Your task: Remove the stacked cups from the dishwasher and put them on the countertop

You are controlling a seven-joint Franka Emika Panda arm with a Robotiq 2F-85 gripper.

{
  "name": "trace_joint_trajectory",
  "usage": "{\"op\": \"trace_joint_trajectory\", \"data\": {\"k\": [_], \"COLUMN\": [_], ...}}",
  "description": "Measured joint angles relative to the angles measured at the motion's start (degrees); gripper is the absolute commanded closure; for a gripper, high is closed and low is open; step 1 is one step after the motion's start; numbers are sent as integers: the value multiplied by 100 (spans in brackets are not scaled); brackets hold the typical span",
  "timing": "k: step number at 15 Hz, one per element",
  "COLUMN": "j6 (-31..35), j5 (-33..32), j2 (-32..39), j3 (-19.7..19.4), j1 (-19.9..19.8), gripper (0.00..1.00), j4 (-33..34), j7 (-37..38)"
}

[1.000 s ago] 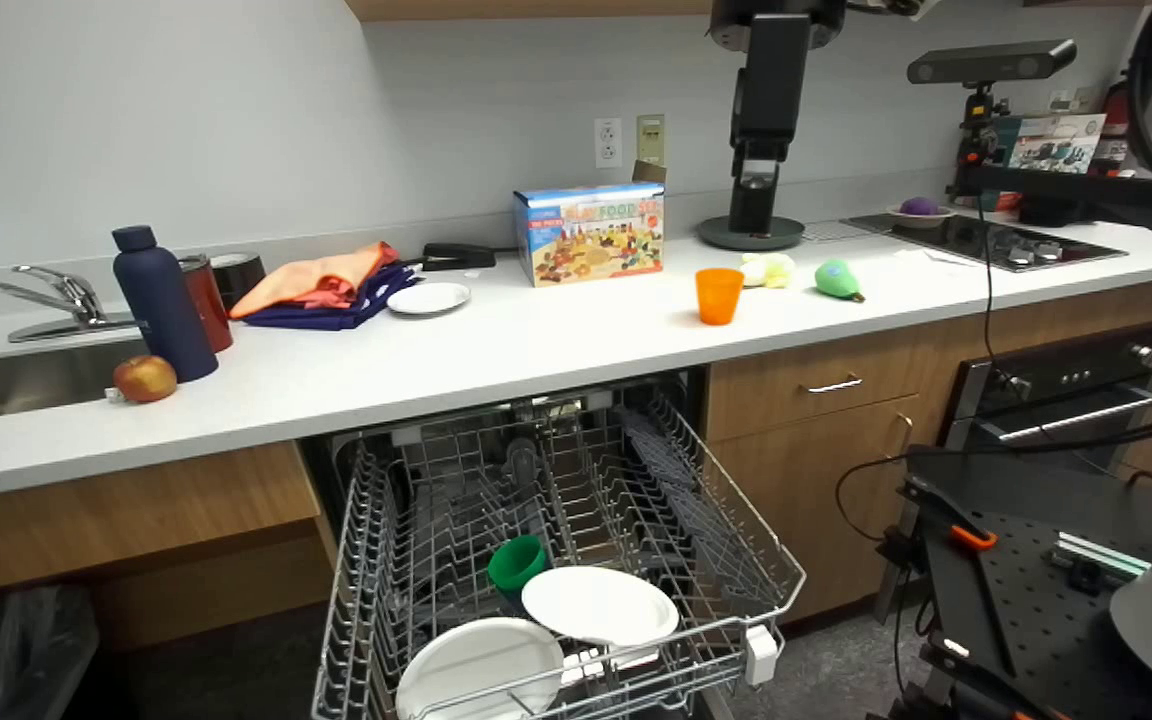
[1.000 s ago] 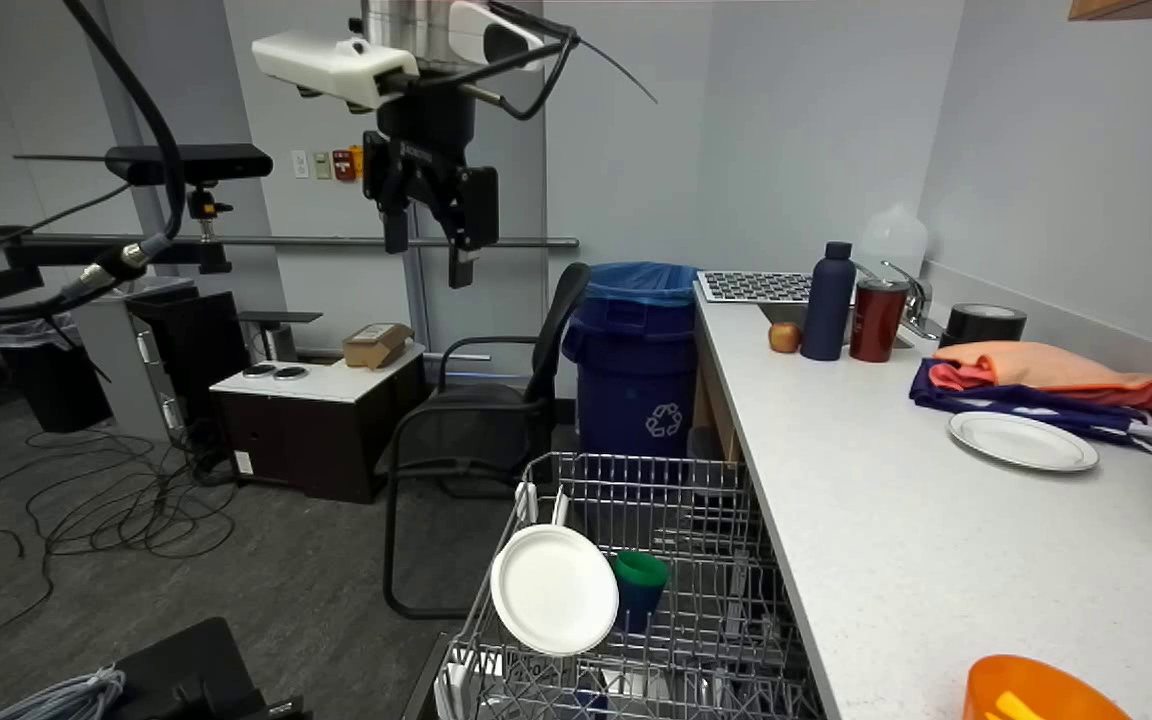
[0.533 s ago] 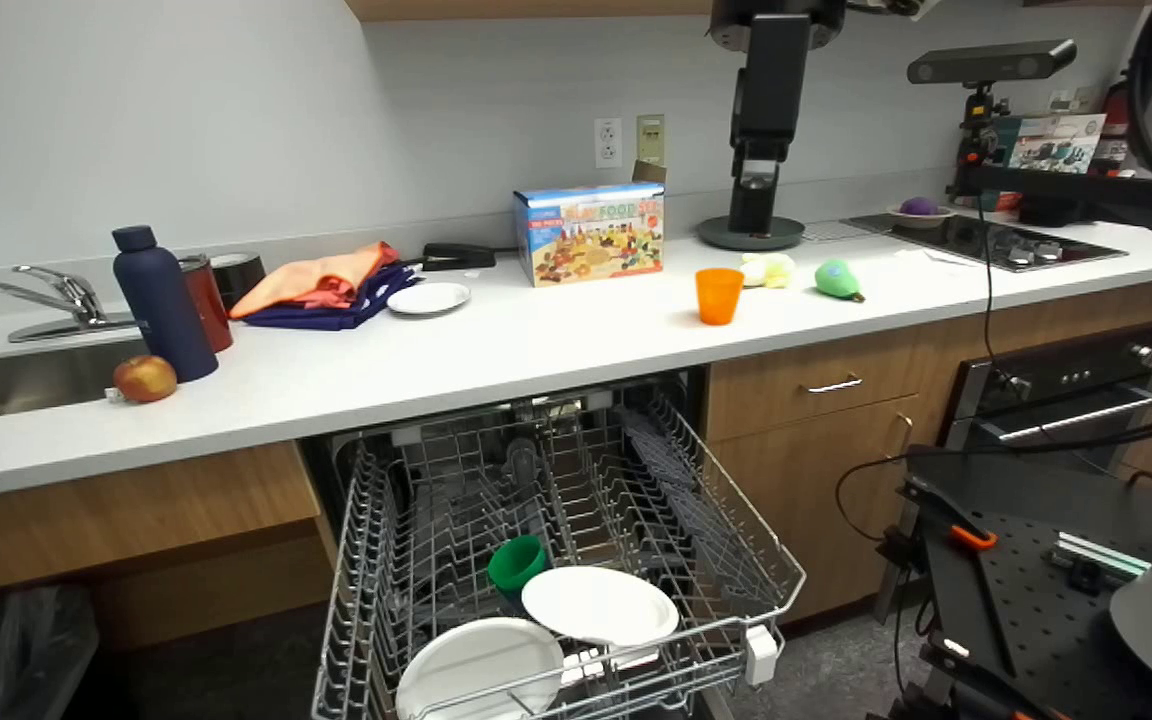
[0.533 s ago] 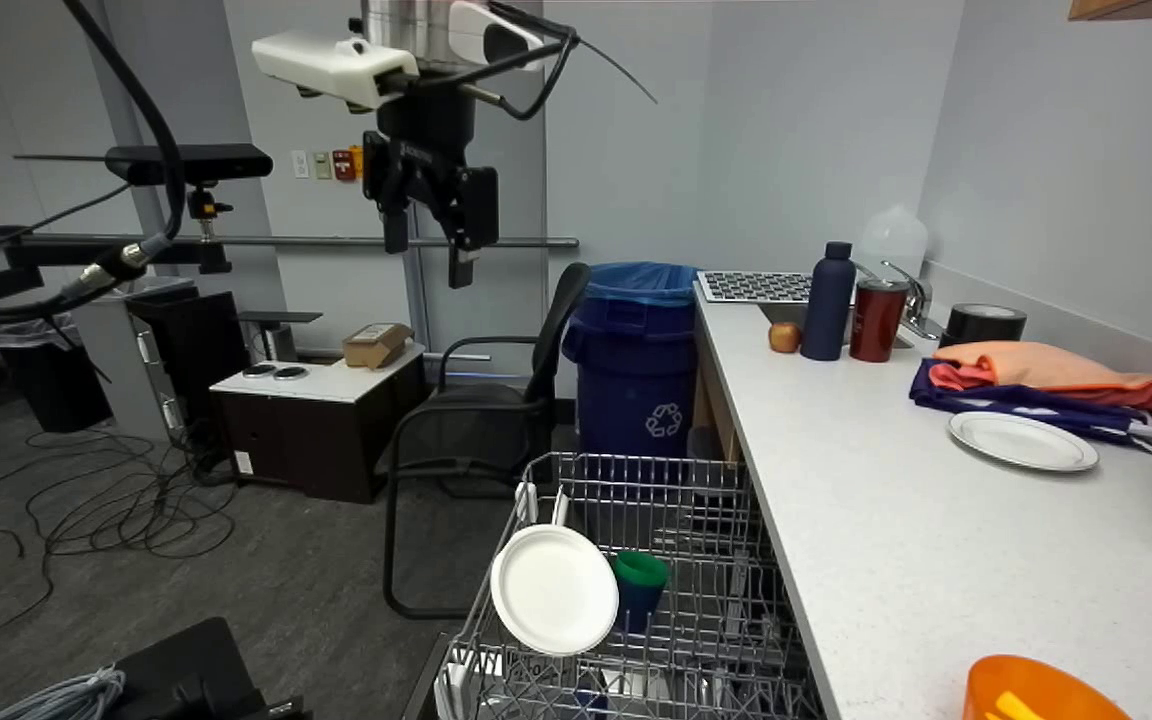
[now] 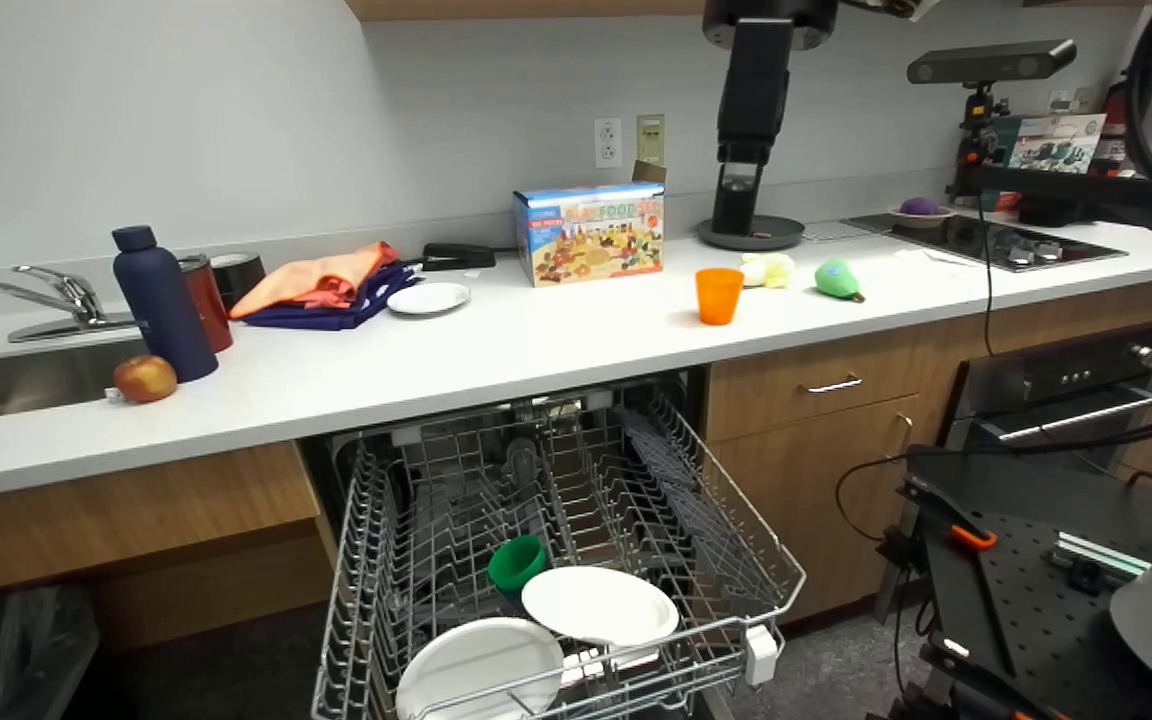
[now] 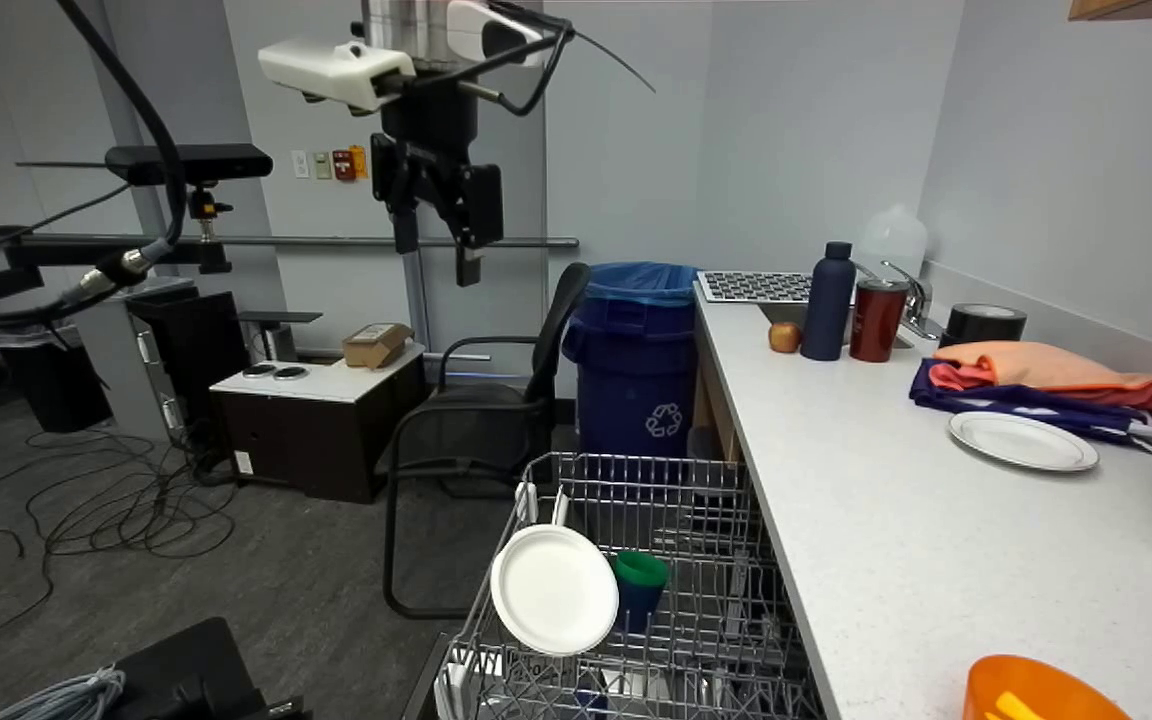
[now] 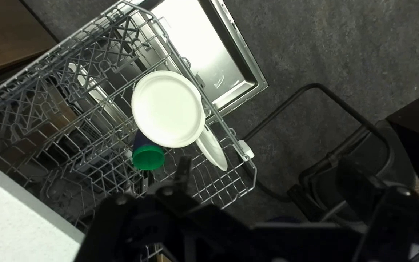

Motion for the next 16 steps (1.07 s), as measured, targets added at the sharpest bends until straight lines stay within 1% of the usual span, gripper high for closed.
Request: {"op": "trace_joint_trajectory", "data": {"k": [4,8,10,13,16], "j6": [503,1071,1204,1211,1209], "j5": [-126,-206,-207,-244,-429], "j2": [271,865,1256,1968,2750], "j3": [-23,-112,-159,-181,-181], "j1": [-156,-317,-329,-342,-360], "gripper": [0,0,0,0,0], "j4": [-37,81,271,692,1164], "j7": [40,-12,-53,-104,-110]}}
